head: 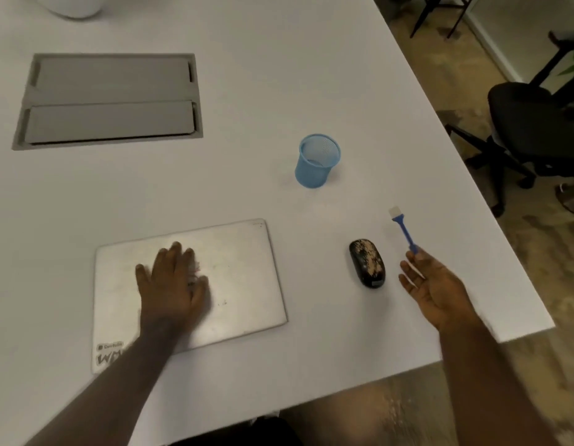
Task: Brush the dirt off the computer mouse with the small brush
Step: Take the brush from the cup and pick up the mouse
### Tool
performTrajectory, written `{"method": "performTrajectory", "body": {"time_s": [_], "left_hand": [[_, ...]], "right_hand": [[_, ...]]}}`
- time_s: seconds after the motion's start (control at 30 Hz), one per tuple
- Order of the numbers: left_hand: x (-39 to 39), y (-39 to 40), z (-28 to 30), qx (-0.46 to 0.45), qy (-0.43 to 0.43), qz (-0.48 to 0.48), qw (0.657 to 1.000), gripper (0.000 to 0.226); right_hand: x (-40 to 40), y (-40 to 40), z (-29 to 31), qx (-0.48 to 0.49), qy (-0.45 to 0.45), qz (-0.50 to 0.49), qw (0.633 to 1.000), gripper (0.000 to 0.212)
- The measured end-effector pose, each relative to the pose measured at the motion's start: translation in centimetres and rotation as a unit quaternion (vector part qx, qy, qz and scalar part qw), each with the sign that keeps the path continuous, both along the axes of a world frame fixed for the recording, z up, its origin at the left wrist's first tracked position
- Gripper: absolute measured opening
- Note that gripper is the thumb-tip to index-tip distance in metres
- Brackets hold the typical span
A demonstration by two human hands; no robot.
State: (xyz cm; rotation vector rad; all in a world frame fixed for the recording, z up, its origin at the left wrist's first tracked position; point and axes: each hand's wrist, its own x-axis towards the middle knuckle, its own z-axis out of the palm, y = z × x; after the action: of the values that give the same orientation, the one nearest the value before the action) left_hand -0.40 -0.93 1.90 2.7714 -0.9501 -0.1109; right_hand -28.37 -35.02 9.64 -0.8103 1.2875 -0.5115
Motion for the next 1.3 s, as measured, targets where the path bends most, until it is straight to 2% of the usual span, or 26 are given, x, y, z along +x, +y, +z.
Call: {"method": "performTrajectory", "body": {"time_s": [0.07,0.13,0.2,0.33,0.4,0.47,0.53,0.6,0.7,0.8,0.87,1.3], "left_hand": [[-0.4,-1.7,1.3,-0.027,0.012,0.017,0.999,0.061],[-1.8,-4.4,2.6,-0.111,0.051,0.012,0.992,0.056],[-3.9,-7.7,3.8,-0.201,0.121,-0.021,0.972,0.049],[-9.2,-14.0,5.1,-0.269,0.262,-0.069,0.924,0.039],[-11.4,-16.5,5.3,-0.261,0.351,-0.045,0.898,0.038],[-13.1,-18.6,5.1,-0.21,0.44,-0.008,0.873,0.04],[-14.3,-20.1,4.8,-0.181,0.533,0.046,0.825,0.043],[-15.0,-21.1,4.4,-0.174,0.58,0.099,0.79,0.045],[-15.5,-22.3,4.0,-0.175,0.6,0.146,0.767,0.044],[-15.7,-23.4,4.0,-0.185,0.604,0.164,0.758,0.018],[-15.6,-24.2,4.0,-0.186,0.598,0.178,0.759,0.028],[-16.5,-26.6,3.7,-0.214,0.57,0.226,0.76,0.031]], "right_hand": [[-1.2,1.0,-1.4,0.021,0.004,-0.012,1.0,0.018],[-1.7,1.6,-2.6,0.03,0.004,-0.035,0.999,0.017],[-1.5,2.0,-3.5,0.029,0.014,-0.063,0.998,0.014],[-0.2,2.5,-4.3,-0.027,0.048,-0.072,0.996,0.018],[0.5,2.4,-4.3,-0.063,0.065,-0.057,0.994,0.018],[1.1,2.3,-4.4,-0.091,0.085,-0.033,0.992,0.019],[1.4,2.1,-4.7,-0.108,0.097,-0.014,0.989,0.02],[1.7,2.0,-5.0,-0.115,0.101,-0.007,0.988,0.021],[2.0,1.7,-5.2,-0.121,0.105,-0.001,0.987,0.017],[2.3,1.6,-5.5,-0.13,0.119,0.005,0.984,0.014],[2.4,1.6,-5.7,-0.138,0.127,0.006,0.982,0.014],[1.9,1.2,-6.2,-0.133,0.121,0.006,0.984,0.014]]}}
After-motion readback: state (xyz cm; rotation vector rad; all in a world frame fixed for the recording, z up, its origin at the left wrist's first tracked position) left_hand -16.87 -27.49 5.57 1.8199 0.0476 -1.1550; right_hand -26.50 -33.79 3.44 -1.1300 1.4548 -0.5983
